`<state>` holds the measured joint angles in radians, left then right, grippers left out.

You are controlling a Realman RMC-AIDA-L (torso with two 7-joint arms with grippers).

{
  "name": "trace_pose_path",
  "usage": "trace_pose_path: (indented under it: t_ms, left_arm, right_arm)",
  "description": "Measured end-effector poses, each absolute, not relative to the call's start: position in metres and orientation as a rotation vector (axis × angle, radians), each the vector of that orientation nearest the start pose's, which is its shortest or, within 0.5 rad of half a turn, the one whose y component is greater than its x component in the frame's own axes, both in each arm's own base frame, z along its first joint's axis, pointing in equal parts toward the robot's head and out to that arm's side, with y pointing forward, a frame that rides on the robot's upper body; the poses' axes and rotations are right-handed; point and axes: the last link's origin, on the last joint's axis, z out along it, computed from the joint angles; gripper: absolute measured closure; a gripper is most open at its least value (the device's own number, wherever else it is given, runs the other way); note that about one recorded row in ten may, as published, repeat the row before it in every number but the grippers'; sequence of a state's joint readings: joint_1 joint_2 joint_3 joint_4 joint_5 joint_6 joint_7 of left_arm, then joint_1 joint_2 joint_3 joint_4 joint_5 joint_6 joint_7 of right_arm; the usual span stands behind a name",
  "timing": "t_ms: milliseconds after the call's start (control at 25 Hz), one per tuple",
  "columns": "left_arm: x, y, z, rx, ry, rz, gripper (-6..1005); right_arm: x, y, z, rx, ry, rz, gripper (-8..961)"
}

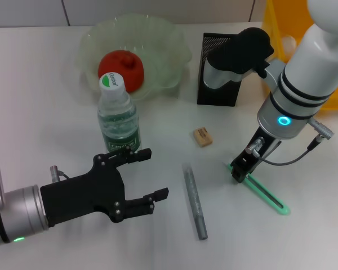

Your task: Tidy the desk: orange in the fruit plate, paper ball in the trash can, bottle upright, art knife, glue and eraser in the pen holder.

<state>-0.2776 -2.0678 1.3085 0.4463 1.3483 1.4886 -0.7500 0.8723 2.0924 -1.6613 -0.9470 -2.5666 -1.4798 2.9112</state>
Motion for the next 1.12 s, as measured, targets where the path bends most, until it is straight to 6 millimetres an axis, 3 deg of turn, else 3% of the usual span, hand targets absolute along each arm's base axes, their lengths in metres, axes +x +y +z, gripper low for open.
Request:
trace_pose_path:
  t_ms: [360, 680, 880, 960, 1000, 1040, 1120]
  left_arm:
    - [-0.285, 0.244, -0.062, -2.679, -0.223, -0.874, 201]
    - [-0.284, 0.243, -0.062, -2.681, -0.221, -0.881, 201]
    - [-0.284, 0.244, -0.062, -2.678, -0.223, -0.876, 201]
    - [-0.284, 0.244, -0.061, -2.676, -0.221, -0.881, 201]
    - [-0.284, 0.244, -0.061, -2.676, -0.221, -0.881, 201]
    - [-0.284, 0.244, -0.061, -2.675, -0.22, -0.881, 201]
    - [-0.284, 0.244, -0.061, -2.676, -0.221, -0.881, 201]
  right_arm:
    - [0.163, 0.351, -0.077, -2.531, 1.112, -0.852, 789]
    - [0.157, 0.351, -0.065, -2.546, 1.117, -0.767, 766]
    - [0.147, 0.351, -0.035, -2.556, 1.129, -0.611, 752]
    - [0.14, 0.353, -0.006, -2.544, 1.116, -0.487, 747]
    - [0.14, 0.353, -0.006, -2.544, 1.116, -0.487, 744]
    - [0.137, 0.355, 0.012, -2.526, 1.099, -0.41, 741]
    - [0.135, 0.356, 0.021, -2.515, 1.075, -0.366, 736]
